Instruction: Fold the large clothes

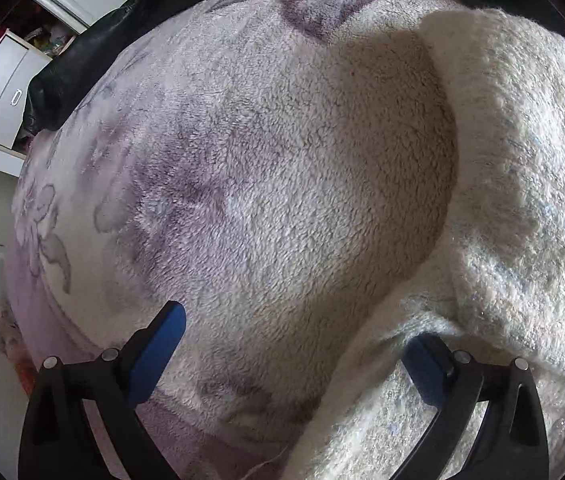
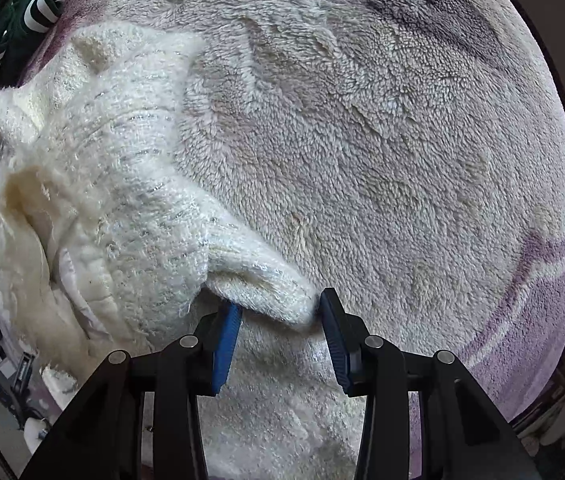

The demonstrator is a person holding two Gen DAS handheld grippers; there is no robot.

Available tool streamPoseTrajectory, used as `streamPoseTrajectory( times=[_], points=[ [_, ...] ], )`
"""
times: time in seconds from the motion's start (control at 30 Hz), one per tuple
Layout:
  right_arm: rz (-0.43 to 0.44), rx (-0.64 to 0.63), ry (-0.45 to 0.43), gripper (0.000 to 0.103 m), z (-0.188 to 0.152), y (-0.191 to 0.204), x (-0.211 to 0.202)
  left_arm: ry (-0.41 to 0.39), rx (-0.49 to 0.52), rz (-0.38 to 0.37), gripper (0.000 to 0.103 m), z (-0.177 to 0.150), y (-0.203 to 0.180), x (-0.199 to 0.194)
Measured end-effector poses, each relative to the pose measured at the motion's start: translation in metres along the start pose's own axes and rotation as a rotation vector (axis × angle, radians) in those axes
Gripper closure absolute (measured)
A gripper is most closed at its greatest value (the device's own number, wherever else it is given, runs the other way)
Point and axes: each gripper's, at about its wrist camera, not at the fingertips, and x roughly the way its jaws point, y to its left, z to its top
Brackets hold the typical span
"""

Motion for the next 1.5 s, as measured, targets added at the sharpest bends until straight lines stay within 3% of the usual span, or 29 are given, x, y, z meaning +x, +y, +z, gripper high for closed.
streamPoseTrajectory(
  times=[0.17, 0.33, 0.37, 0.4, 0.43, 0.57, 0.63, 0.73, 0.87, 0.97, 1.1, 1.2, 1.3, 1.37, 1.43, 1.5],
  points=[
    [0.035, -0.010, 0.094, 0.060, -0.050, -0.045, 0.003, -0.070, 0.137, 0.115, 0.000, -0.028, -0.010, -0.042],
    [0.029, -0.002, 0.236, 0.061, -0.101, -0.097, 0.056, -0.056, 0.186, 0.067, 0.000, -0.081, -0.024, -0.073],
    [0.036, 0.008, 0.227, 0.086, -0.109, -0.107, 0.064, -0.041, 0.216, 0.061, 0.000, -0.095, -0.032, -0.076],
    [0.066, 0.017, 0.235, 0.095, -0.120, -0.109, 0.067, -0.032, 0.237, 0.053, 0.000, -0.107, -0.044, -0.080],
    [0.086, -0.011, 0.247, 0.095, -0.130, -0.107, 0.067, -0.017, 0.258, 0.039, 0.000, -0.117, -0.051, -0.080],
    [0.001, -0.062, 0.202, 0.095, -0.145, -0.122, 0.067, 0.060, 0.353, -0.018, 0.000, -0.158, -0.086, -0.070],
    [0.017, -0.046, 0.215, 0.092, -0.140, -0.125, 0.062, 0.073, 0.402, -0.008, 0.000, -0.172, -0.098, -0.064],
    [0.009, -0.055, 0.194, 0.074, -0.133, -0.121, 0.045, 0.106, 0.456, 0.013, 0.000, -0.192, -0.105, -0.043],
    [0.055, -0.010, 0.115, 0.071, -0.129, -0.124, 0.014, 0.092, 0.458, -0.001, 0.000, -0.201, -0.091, -0.041],
    [0.115, 0.017, 0.030, 0.071, -0.107, -0.137, 0.008, 0.092, 0.490, 0.013, 0.000, -0.205, -0.084, -0.043],
    [0.167, 0.016, -0.067, 0.071, -0.049, -0.125, -0.006, 0.019, 0.504, 0.061, 0.000, -0.196, -0.078, -0.059],
    [0.289, 0.075, -0.110, 0.071, 0.006, -0.119, -0.015, -0.035, 0.466, 0.085, 0.000, -0.181, -0.077, -0.076],
    [0.485, 0.184, -0.148, 0.071, 0.056, -0.130, -0.031, -0.107, 0.400, 0.129, 0.000, -0.165, -0.079, -0.094],
    [0.590, 0.201, -0.118, 0.068, 0.098, -0.132, -0.034, -0.150, 0.354, 0.168, 0.000, -0.154, -0.084, -0.103],
    [0.604, 0.199, -0.058, 0.052, 0.130, -0.124, -0.013, -0.174, 0.328, 0.231, 0.000, -0.145, -0.096, -0.106],
    [0.621, 0.212, 0.034, 0.047, 0.154, -0.114, 0.023, -0.188, 0.312, 0.274, 0.000, -0.145, -0.112, -0.112]
  ],
)
